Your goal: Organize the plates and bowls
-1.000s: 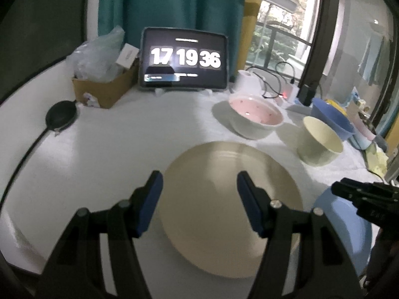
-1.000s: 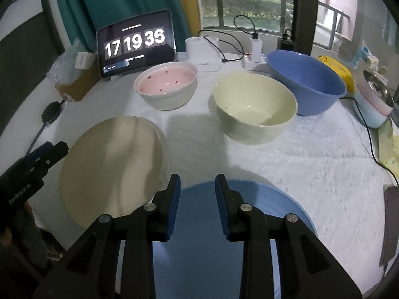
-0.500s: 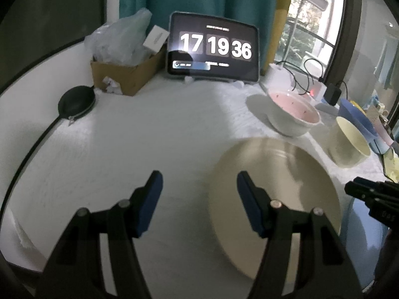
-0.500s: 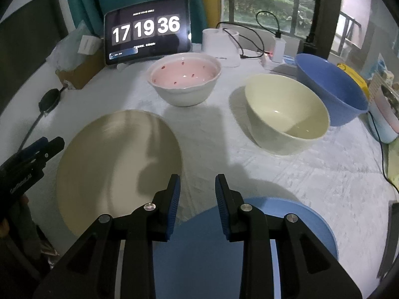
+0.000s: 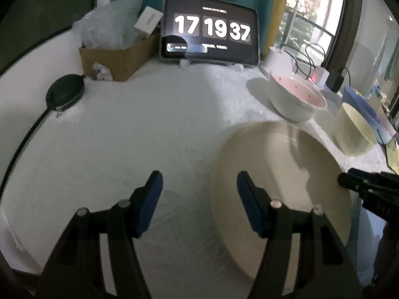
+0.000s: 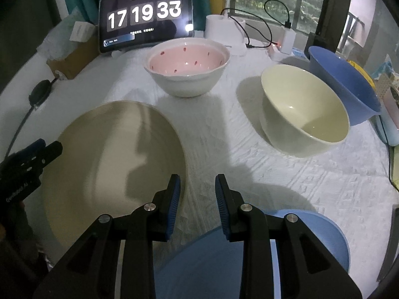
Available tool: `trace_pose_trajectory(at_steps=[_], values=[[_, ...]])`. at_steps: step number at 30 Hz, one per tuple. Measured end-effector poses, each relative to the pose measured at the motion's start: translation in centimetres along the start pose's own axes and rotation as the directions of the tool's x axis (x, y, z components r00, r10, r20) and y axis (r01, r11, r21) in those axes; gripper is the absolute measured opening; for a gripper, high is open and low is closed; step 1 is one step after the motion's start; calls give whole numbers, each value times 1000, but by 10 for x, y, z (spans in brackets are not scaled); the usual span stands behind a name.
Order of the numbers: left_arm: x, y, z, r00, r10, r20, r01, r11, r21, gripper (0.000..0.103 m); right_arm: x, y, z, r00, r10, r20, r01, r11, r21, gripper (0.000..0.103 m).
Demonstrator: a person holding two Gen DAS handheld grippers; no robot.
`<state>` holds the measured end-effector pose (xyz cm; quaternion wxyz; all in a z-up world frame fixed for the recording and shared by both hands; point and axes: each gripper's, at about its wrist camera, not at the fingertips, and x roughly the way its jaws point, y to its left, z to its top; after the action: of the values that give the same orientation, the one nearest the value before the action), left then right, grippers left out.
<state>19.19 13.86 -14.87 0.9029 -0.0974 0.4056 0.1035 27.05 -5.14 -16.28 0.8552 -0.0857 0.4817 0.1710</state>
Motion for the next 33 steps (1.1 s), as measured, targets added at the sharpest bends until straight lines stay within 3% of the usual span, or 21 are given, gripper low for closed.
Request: trace_pose_trajectory(at_steps=[11,16,17,19,33], values=[[15,-2,-2,1000,14,-26,-13,1000,28,60,17,5,4,999,39,-26,-39,999,-1,31],[14,-9,-3,1000,-6,-20,7,998,59,37,19,10,5,998,58,-22,-58,998,-12,30],[14,-11,-4,1000,-11,-18,12,998,66,34,19,10,5,998,62,-18,-62,998,-17,22],[13,-17,-5,1000,-21,-20,22,996,87,25,18,12,6,998,66,-15,-66,998,-23,20],[-16,-24,-3,999,-33,33,30,995,92,24,-12,9,4,996,65,59,-63,998,-23,18]])
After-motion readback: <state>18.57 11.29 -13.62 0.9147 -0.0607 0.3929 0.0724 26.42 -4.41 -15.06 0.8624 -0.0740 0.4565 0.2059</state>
